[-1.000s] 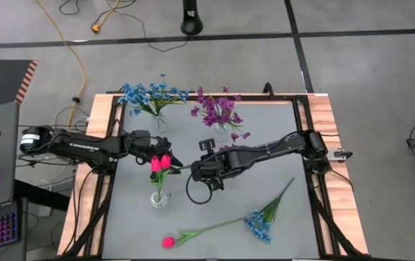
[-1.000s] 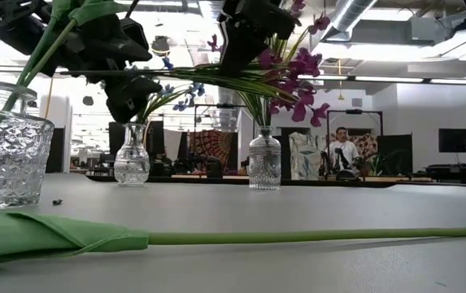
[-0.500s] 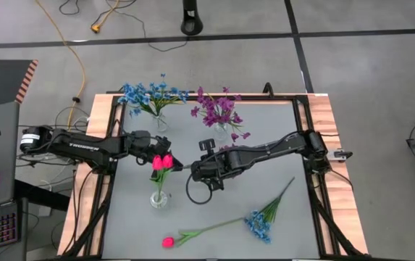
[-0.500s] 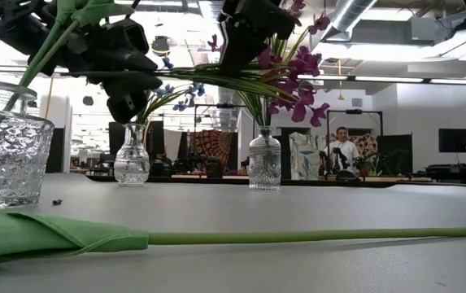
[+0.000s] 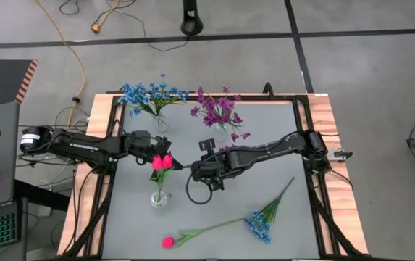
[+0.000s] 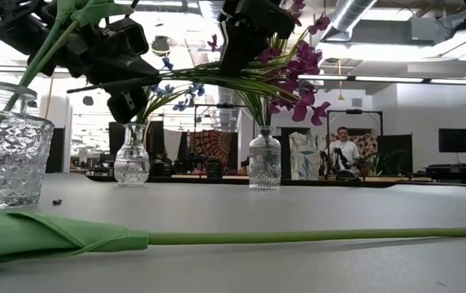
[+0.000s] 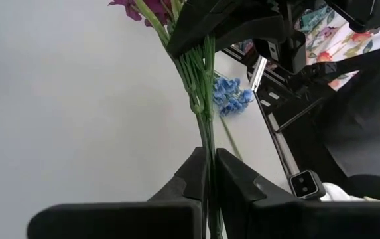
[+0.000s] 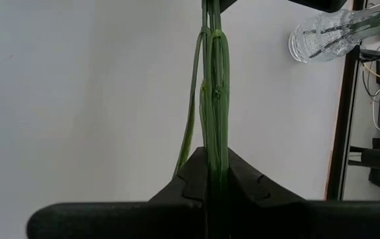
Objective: Sort flowers into vase by color
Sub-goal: Put the violet flower into the top right transparent vase
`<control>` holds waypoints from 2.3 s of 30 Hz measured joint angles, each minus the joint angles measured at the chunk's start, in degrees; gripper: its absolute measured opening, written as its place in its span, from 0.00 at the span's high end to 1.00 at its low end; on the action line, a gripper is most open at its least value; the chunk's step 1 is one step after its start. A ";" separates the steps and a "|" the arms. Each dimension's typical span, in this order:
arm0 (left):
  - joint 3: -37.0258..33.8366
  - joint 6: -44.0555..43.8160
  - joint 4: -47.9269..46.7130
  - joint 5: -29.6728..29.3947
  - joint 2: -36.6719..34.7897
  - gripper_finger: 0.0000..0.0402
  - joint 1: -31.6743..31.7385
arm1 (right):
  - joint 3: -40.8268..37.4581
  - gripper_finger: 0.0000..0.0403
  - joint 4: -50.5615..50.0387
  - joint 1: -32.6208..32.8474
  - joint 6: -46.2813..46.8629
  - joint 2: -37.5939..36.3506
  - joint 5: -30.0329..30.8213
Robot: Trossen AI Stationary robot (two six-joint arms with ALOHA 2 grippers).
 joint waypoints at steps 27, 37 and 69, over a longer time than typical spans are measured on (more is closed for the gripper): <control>0.00 0.97 0.24 -0.66 0.00 0.99 0.00 | 0.00 0.50 0.52 3.10 -0.35 -0.01 -0.01; 0.00 0.97 0.98 -0.59 -0.02 0.99 0.02 | 0.00 0.50 0.02 6.56 3.45 -5.31 4.09; -0.02 1.19 21.29 -0.42 -0.02 0.99 0.02 | -41.46 0.50 19.12 13.57 25.68 -47.50 16.12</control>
